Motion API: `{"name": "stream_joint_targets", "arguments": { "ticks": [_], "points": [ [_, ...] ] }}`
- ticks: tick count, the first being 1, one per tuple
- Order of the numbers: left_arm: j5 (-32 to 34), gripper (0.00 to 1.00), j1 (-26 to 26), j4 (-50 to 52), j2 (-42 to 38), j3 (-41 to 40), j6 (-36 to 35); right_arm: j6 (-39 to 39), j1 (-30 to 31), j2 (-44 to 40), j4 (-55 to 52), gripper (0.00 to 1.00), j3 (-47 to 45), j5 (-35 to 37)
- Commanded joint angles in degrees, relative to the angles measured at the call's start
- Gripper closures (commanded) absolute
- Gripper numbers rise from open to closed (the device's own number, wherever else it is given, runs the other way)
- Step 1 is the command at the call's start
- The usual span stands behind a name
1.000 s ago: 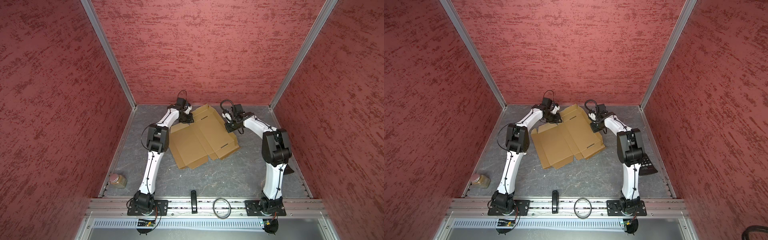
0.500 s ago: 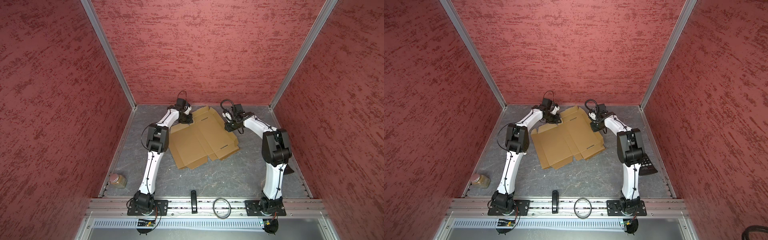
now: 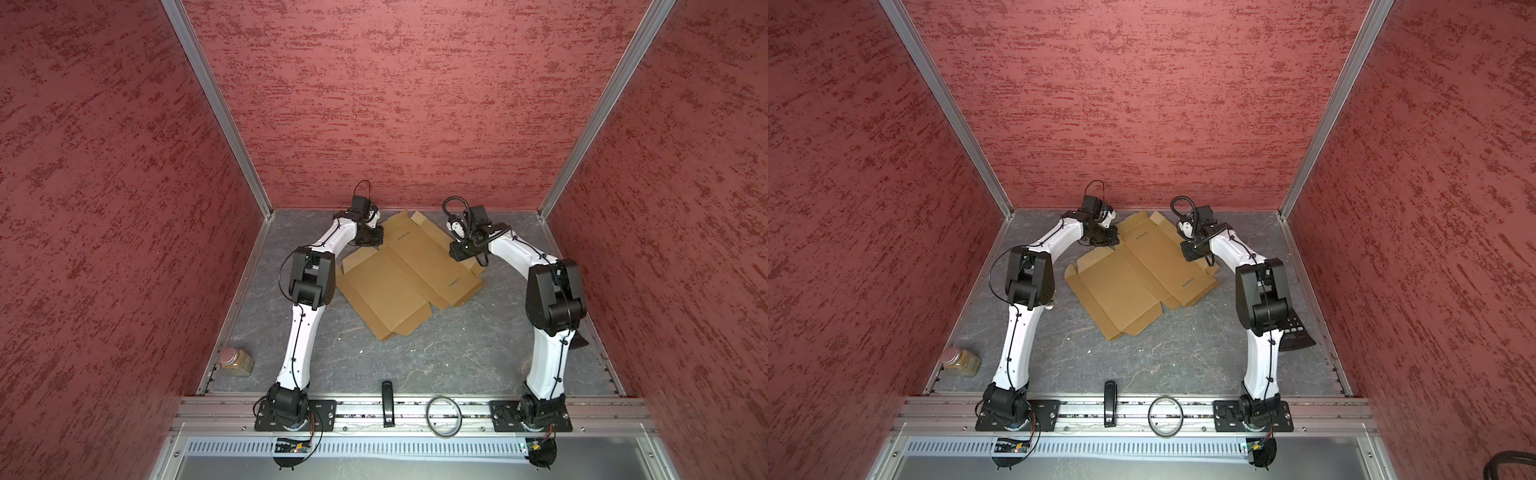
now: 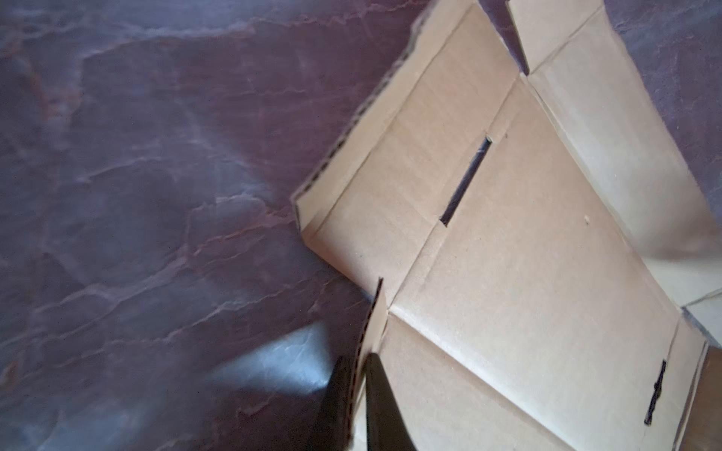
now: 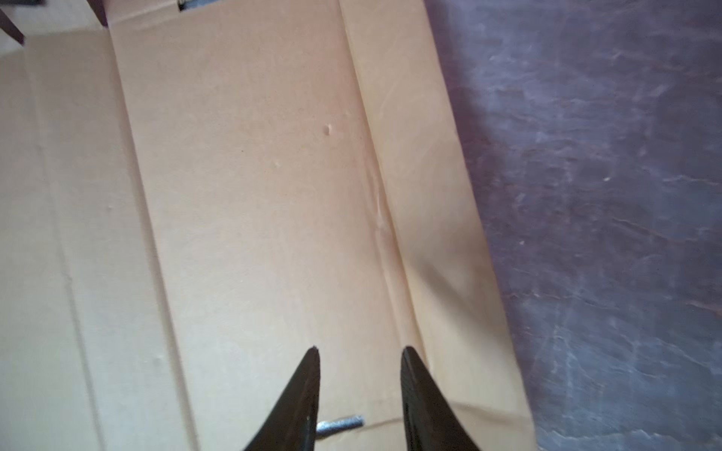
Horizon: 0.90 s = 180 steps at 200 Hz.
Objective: Assemble paper box
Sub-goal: Rotate the paper box at the center of the table.
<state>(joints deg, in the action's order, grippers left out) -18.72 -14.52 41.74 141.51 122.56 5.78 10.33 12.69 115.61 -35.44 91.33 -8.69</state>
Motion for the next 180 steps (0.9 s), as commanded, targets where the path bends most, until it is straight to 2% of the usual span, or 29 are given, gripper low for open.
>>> {"name": "stream_joint_targets", "arguments": {
  "ticks": [1, 32, 77, 180],
  "points": [
    [2.4, 0.89, -0.4, -2.9, -3.5, -2.3, 2.7, -2.5, 0.1, -3.7, 1.9, 0.62, -1.5, 2.6],
    [5.4, 0.89, -0.8, -3.9, -5.6, -6.3, 5.1, -5.0, 0.1, -5.7, 3.0, 0.60, -3.6, 3.7],
    [9.5, 0.88, -1.8, -8.0, -11.9, -17.0, 10.8, -10.6, 0.1, -7.4, 5.0, 0.59, -6.2, 3.9],
    [17.0, 0.87, -3.8, -14.9, -23.8, -38.0, 26.0, -27.2, 0.2, -12.1, 12.8, 0.57, -15.5, -3.0]
  ]
}}
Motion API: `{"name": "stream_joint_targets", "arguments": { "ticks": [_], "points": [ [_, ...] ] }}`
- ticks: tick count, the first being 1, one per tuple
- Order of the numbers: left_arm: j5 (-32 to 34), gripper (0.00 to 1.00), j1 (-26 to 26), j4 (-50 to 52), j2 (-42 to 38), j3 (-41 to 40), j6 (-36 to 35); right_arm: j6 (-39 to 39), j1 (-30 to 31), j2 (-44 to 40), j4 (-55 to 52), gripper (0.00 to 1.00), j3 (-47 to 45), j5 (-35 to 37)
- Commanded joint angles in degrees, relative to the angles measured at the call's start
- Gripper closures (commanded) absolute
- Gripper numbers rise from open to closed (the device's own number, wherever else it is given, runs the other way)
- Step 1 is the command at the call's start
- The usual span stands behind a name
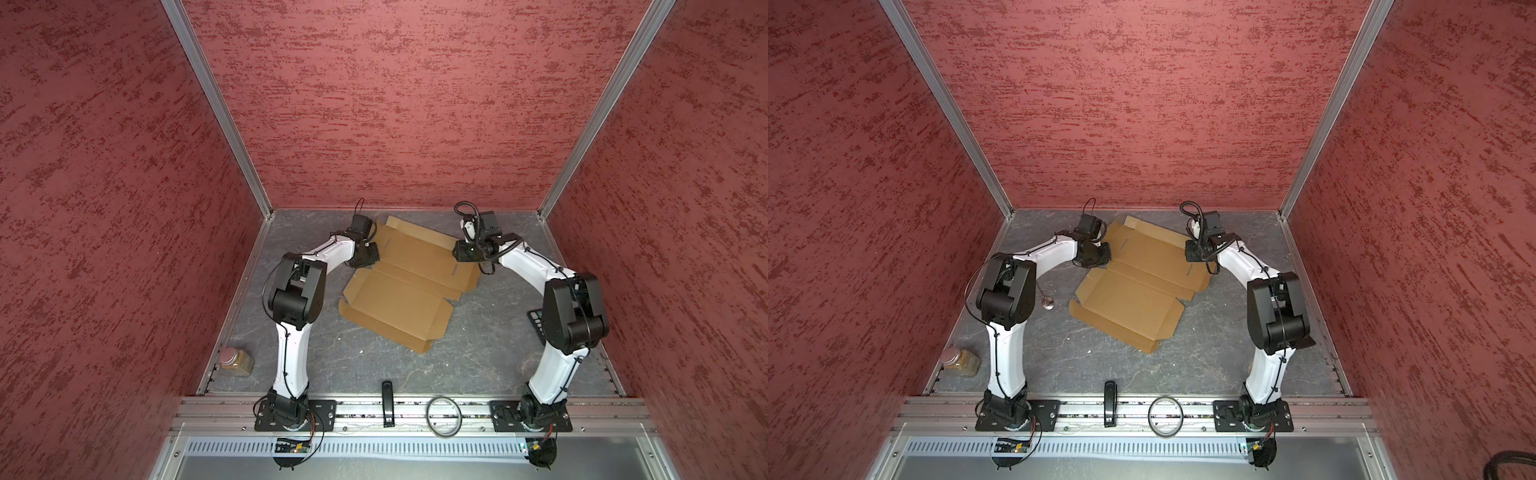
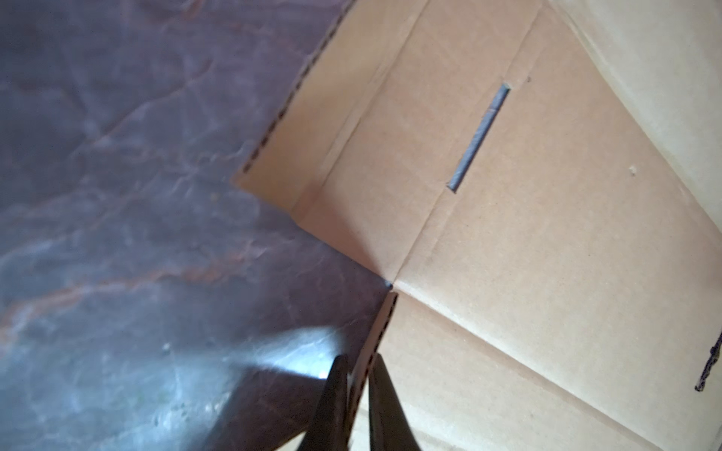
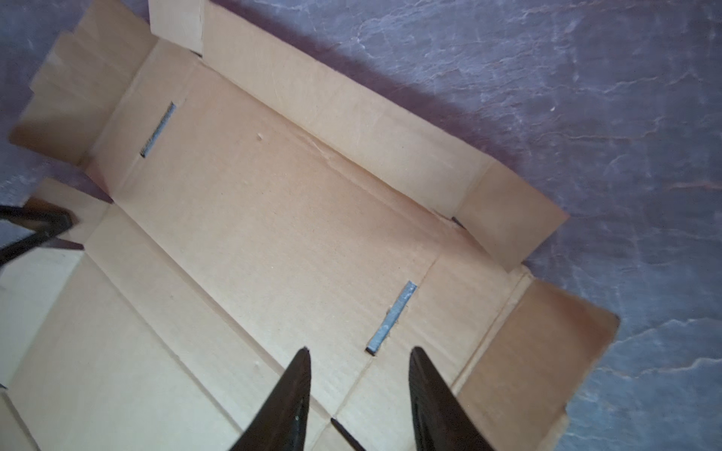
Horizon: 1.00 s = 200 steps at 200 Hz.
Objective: Assemble paper box
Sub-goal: Rotate the paper box at the center of the table.
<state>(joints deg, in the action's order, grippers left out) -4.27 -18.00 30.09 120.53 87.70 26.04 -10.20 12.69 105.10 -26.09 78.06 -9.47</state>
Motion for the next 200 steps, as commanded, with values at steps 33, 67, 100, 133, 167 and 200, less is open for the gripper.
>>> {"name": "stream_joint_targets", "arguments": {
  "ticks": [33, 67, 100, 133, 167, 200],
  "points": [
    [4.3, 0.86, -1.8, -5.5, -5.6, -8.1, 11.0, -10.2, 1.2, -1.8, 5.8, 0.57, -4.8, -3.8],
    [4.5, 0.84, -3.6, -7.1, -7.5, -11.7, 15.1, -11.6, 3.4, -0.9, 6.7, 0.56, -4.3, -4.9],
    [6.4, 0.76, -5.8, -8.6, -9.1, -14.8, 17.2, -12.9, 5.3, 1.3, 7.5, 0.55, -3.4, -6.7],
    [7.6, 0.66, -7.3, -9.1, -9.7, -16.1, 17.4, -14.4, 6.3, 3.2, 8.6, 0.55, -3.3, -7.4],
    [8.2, 0.61, -7.4, -9.8, -10.3, -16.7, 16.5, -16.1, 6.4, 4.6, 10.7, 0.56, -4.2, -8.3],
    [9.5, 0.57, -7.3, -10.9, -11.4, -17.0, 14.1, -16.4, 6.4, 6.8, 10.7, 0.57, -3.7, -7.9]
  ]
}}
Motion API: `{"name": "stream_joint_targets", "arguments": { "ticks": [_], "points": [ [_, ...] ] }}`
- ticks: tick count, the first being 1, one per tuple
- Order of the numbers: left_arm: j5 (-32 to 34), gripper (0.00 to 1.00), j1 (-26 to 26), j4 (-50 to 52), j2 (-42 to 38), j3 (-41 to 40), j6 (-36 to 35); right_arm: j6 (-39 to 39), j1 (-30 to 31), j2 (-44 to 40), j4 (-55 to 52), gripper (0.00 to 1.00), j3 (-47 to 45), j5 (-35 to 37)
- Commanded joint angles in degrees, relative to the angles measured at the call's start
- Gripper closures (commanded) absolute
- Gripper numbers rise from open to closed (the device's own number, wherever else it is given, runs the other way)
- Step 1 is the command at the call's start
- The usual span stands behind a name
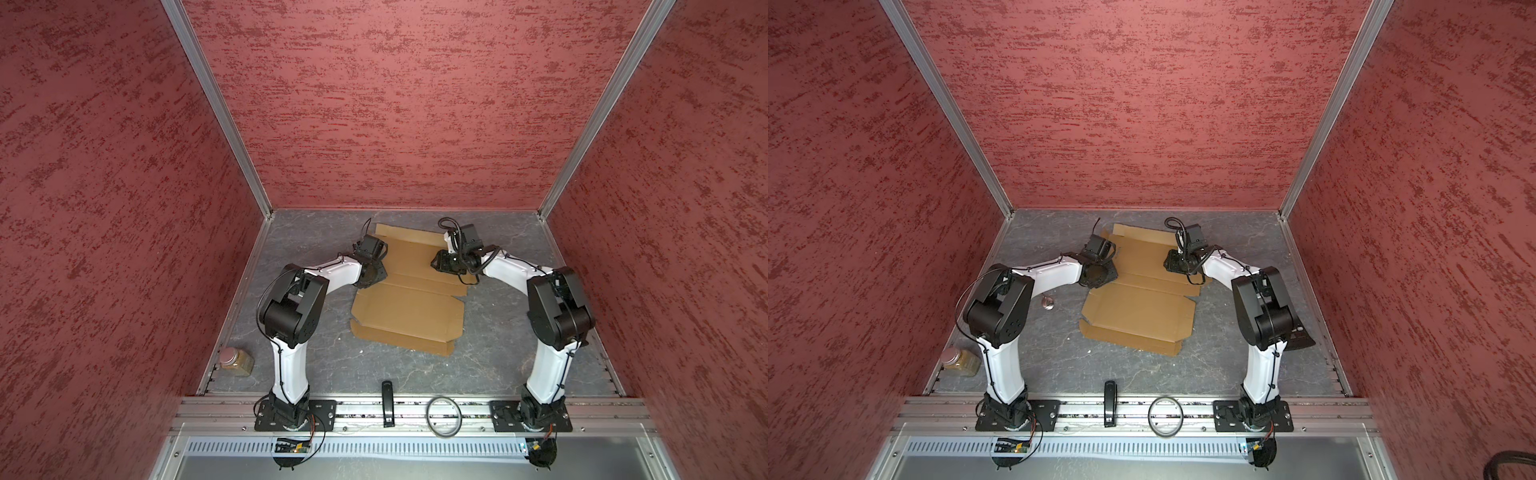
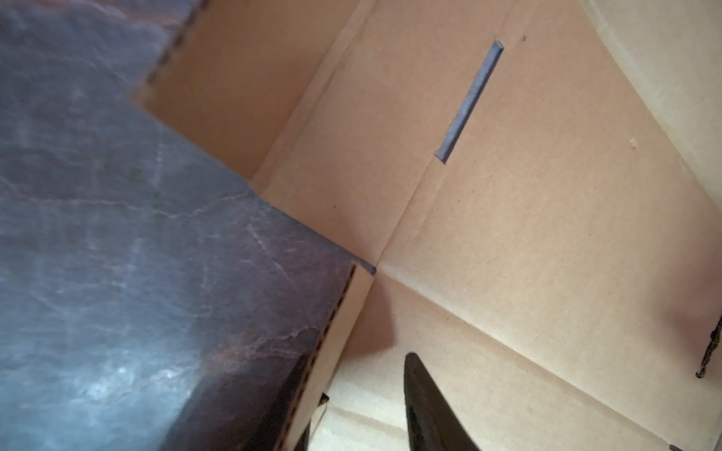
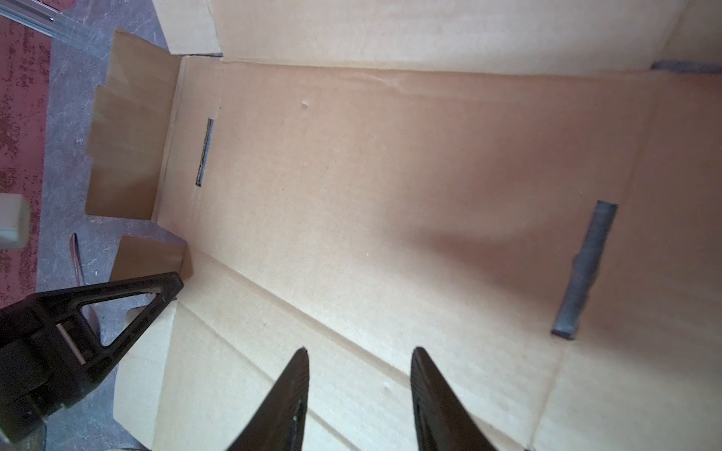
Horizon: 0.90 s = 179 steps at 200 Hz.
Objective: Assemble paper box
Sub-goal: Rotate the paper box at the center of the table, then first fold the bottom flaps of a flat cardboard box at the center of the table.
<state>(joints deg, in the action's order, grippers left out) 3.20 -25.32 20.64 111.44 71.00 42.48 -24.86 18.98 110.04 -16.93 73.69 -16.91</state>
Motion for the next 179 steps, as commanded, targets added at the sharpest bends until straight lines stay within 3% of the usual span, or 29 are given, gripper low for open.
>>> {"name": "stream_joint_targets", "arguments": {
  "ticks": [1, 60, 96, 179],
  "points": [
    [2.0, 0.57, 0.0, -1.5, -2.3, -0.3, -2.4, -1.8, 0.1, 2.0, 1.6, 0.57, 0.7, -0.4],
    [-1.0, 0.55, 1.1, -4.7, -3.5, -0.5, -5.3, -1.0, 0.1, 4.6, 0.9, 0.68, 1.4, 1.0],
    [-6.4, 0.54, 3.4, -7.9, -3.9, -1.7, -5.3, -0.5, 0.1, 5.7, -0.1, 0.75, 1.4, 1.6],
    [-12.6, 0.54, 3.4, -11.0, -3.3, -1.7, -7.4, -0.5, 0.1, 8.3, -1.5, 0.78, 2.5, 2.9]
  ]
}}
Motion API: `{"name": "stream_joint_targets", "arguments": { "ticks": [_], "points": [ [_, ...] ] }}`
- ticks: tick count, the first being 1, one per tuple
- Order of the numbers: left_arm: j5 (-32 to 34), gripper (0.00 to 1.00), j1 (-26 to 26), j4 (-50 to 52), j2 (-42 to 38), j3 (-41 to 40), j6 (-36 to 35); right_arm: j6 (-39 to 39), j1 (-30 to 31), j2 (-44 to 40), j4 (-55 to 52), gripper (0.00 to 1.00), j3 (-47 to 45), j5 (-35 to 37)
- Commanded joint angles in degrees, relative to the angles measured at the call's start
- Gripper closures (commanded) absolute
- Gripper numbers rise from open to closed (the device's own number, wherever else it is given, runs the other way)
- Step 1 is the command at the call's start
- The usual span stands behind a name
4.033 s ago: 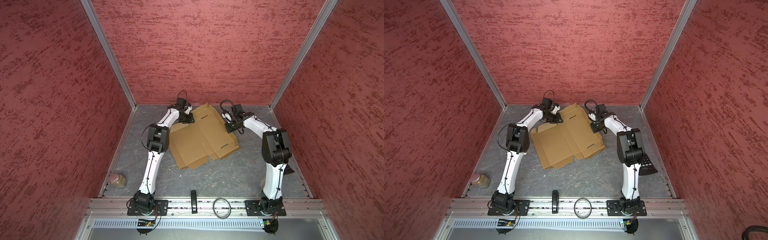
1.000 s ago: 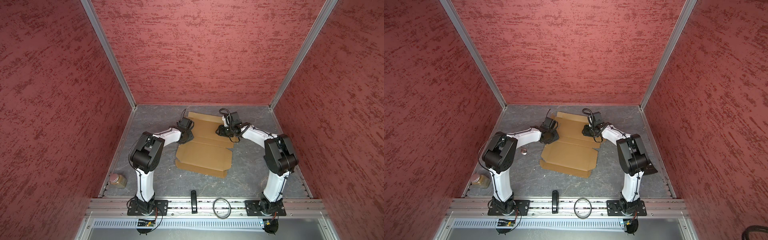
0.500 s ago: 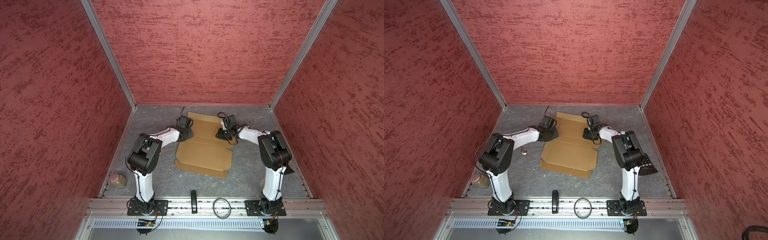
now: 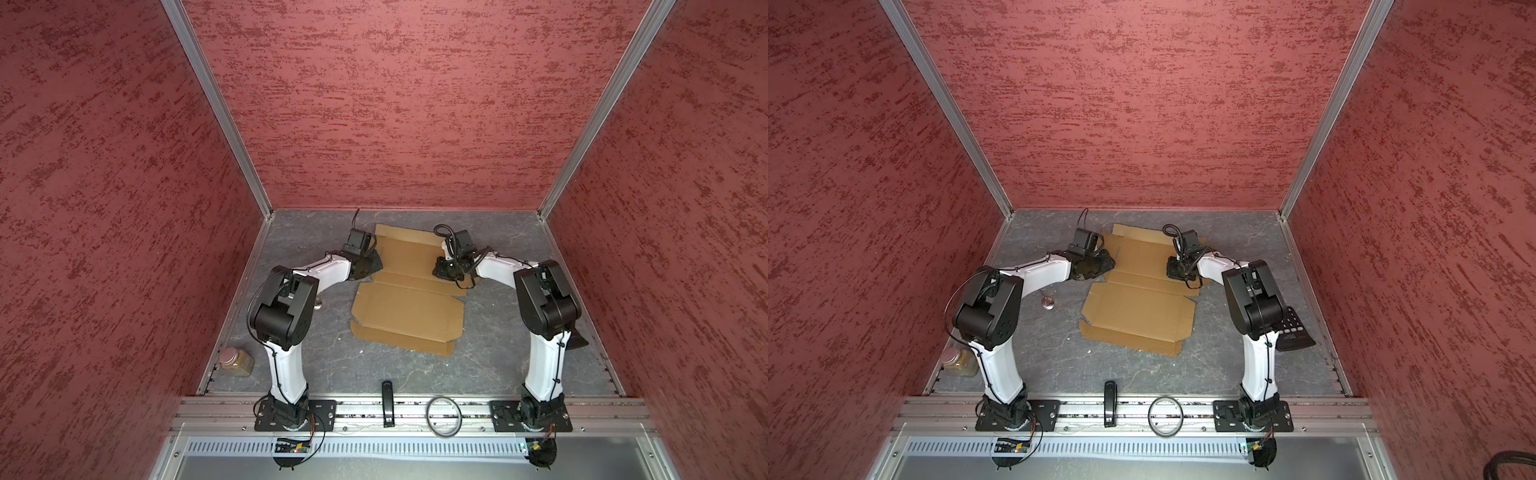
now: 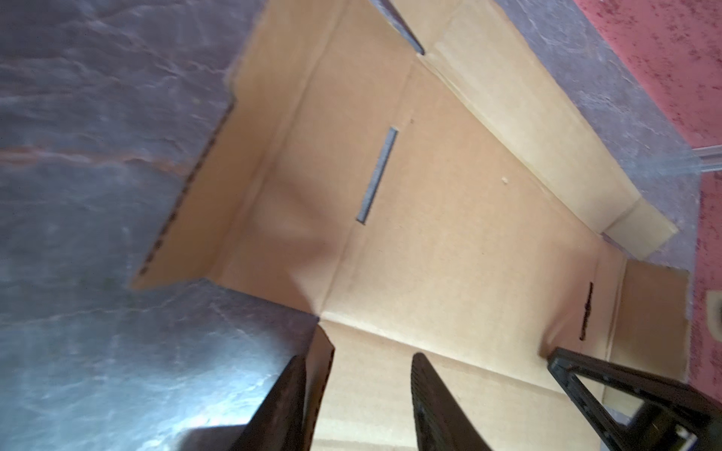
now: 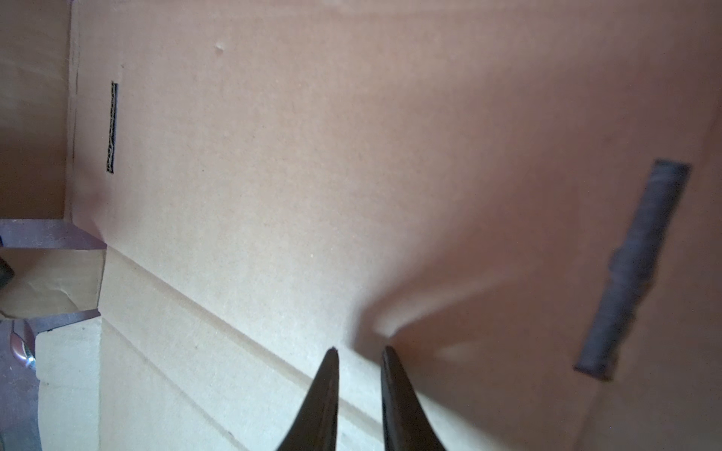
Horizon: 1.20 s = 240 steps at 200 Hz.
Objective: Assemble paper box
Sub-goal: First fold the bottom flaps of a flat cardboard box at the center of the table.
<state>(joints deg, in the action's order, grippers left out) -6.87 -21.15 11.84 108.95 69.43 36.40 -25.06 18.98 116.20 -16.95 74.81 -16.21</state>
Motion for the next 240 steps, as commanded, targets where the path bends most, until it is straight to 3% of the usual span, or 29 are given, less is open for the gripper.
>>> {"name": "stream_joint_targets", "arguments": {
  "ticks": [1, 152, 240],
  "points": [
    [-2.6, 0.54, -0.7, -2.2, -0.8, -0.2, -1.3, -0.3, 0.1, 2.2, -1.5, 0.78, 1.3, 2.3],
    [-3.2, 0.55, -2.9, 0.5, 6.0, 2.5, -1.6, -0.3, 0.1, 2.7, -2.7, 0.78, 2.1, 3.5],
    [-4.3, 0.47, 0.7, 8.8, -1.0, 8.5, -5.0, 0.5, 0.1, 1.4, -3.4, 0.76, 2.4, 3.6]
  ]
}}
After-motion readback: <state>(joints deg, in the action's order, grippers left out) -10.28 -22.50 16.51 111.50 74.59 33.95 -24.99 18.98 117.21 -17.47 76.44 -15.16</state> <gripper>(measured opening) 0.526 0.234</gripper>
